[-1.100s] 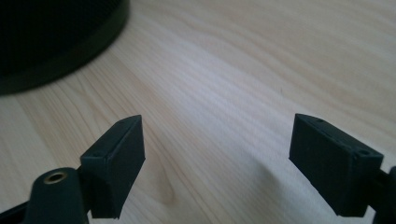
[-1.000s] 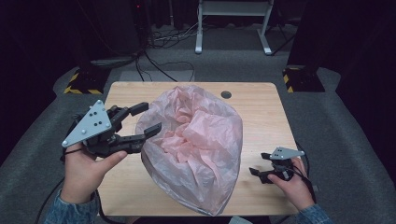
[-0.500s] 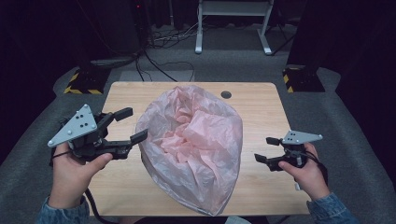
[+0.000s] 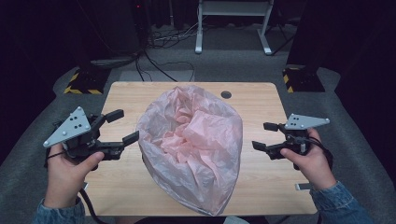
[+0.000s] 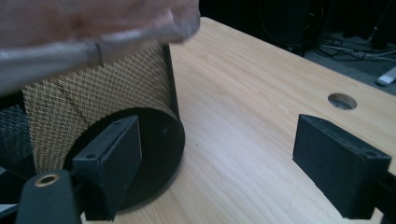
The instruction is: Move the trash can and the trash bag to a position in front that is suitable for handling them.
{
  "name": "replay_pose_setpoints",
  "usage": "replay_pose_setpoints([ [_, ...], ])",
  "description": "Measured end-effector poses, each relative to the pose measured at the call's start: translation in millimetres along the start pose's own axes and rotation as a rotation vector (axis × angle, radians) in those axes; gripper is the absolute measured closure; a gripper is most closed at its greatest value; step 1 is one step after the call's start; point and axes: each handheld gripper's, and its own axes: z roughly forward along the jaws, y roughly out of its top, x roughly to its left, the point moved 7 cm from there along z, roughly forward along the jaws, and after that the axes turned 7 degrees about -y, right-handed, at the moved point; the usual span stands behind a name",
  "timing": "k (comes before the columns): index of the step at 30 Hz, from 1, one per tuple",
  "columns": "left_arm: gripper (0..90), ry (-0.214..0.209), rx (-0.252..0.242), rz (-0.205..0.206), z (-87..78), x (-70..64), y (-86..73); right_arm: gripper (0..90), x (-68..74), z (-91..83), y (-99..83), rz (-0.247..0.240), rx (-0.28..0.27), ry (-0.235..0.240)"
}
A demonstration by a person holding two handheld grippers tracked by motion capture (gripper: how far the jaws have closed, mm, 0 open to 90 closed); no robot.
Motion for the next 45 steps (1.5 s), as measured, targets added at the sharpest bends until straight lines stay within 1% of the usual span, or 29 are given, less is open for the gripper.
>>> replay_pose_setpoints([
  [2, 20.5, 0.014, 0.006, -0.008, -2.7, 1.1, -4.8, 15.4, 2.3, -1.4, 9.0, -0.011, -0.012, 0.011],
  [6, 20.5, 0.035, 0.013, -0.013, -11.1, 0.2, -10.9, 15.6, 5.0, -3.1, 25.8, -0.042, -0.027, 0.013],
  [8, 20.5, 0.039, 0.016, -0.013, -12.9, 0.1, -11.7, 15.6, 5.4, -3.3, 29.4, -0.049, -0.030, 0.013],
  [10, 20.5, 0.045, 0.016, -0.014, -19.3, 0.9, -13.2, 15.8, 6.6, -4.6, 39.1, -0.061, -0.041, 0.014],
  [14, 20.6, 0.039, 0.009, -0.016, -24.0, 2.8, -13.1, 15.9, 9.8, -8.8, 55.8, -0.077, -0.065, 0.017],
  [15, 20.6, 0.036, 0.009, -0.016, -24.4, 3.1, -13.0, 15.9, 9.8, -8.8, 55.8, -0.077, -0.065, 0.017],
  [16, 20.6, 0.027, 0.009, -0.009, -24.3, 4.4, -12.3, 16.0, 11.8, -11.3, 63.9, -0.084, -0.078, 0.019],
  [19, 20.6, 0.023, 0.012, -0.008, -22.7, 5.0, -11.6, 16.0, 13.2, -13.1, 70.5, -0.086, -0.089, 0.019],
  [22, 20.3, 0.012, 0.009, -0.001, -17.9, 4.8, -7.8, 16.0, 17.8, -16.4, 83.1, -0.092, -0.111, 0.020],
  [24, 20.2, 0.009, 0.008, 0.000, -16.2, 4.4, -6.5, 16.0, 19.5, -17.1, 85.8, -0.093, -0.116, 0.021],
  [27, 20.2, -0.002, 0.011, 0.012, -10.8, 2.0, -2.6, 16.0, 27.1, -19.1, 95.6, -0.100, -0.135, 0.024],
  [29, 20.0, -0.020, 0.014, 0.021, -5.5, -2.6, 0.6, 15.8, 32.2, -19.9, 100.1, -0.103, -0.144, 0.031],
  [31, 19.9, -0.027, 0.013, 0.023, -3.8, -4.1, 1.5, 15.7, 37.9, -20.3, 104.1, -0.108, -0.155, 0.045],
  [32, 19.9, -0.035, 0.013, 0.028, -1.7, -7.2, 3.0, 15.7, 41.0, -20.4, 105.7, -0.108, -0.159, 0.053],
  [33, 19.9, -0.035, 0.013, 0.028, -1.7, -7.2, 3.0, 15.7, 41.0, -20.4, 105.7, -0.108, -0.159, 0.053],
  [34, 20.0, -0.051, 0.014, 0.033, 0.2, -10.8, 4.3, 15.6, 47.3, -20.4, 108.3, -0.111, -0.164, 0.067],
  [35, 20.8, -0.063, 0.018, 0.033, 1.2, -12.8, 4.5, 15.6, 50.4, -20.0, 109.3, -0.114, -0.167, 0.076],
  [36, 23.0, -0.063, 0.018, 0.033, 1.2, -12.8, 4.5, 15.5, 53.6, -19.5, 110.1, -0.115, -0.167, 0.085],
  [37, 24.1, -0.078, 0.021, 0.038, 2.7, -15.0, 4.7, 15.5, 57.7, -18.5, 111.2, -0.118, -0.168, 0.098],
  [39, 24.0, -0.088, 0.027, 0.044, 4.6, -17.3, 4.6, 15.5, 60.2, -17.7, 111.8, -0.119, -0.169, 0.106],
  [40, 23.9, -0.098, 0.027, 0.048, 6.4, -19.7, 4.2, 15.4, 66.1, -14.5, 112.8, -0.127, -0.167, 0.120],
  [42, 23.8, -0.101, 0.027, 0.048, 7.1, -20.6, 3.9, 15.4, 68.8, -12.2, 112.9, -0.130, -0.163, 0.126],
  [43, 23.8, -0.107, 0.024, 0.049, 8.7, -21.5, 3.0, 15.4, 74.2, -5.3, 112.1, -0.135, -0.151, 0.148],
  [45, 23.8, -0.108, 0.025, 0.048, 9.1, -21.7, 2.6, 15.4, 76.2, -2.1, 111.4, -0.135, -0.144, 0.156],
])
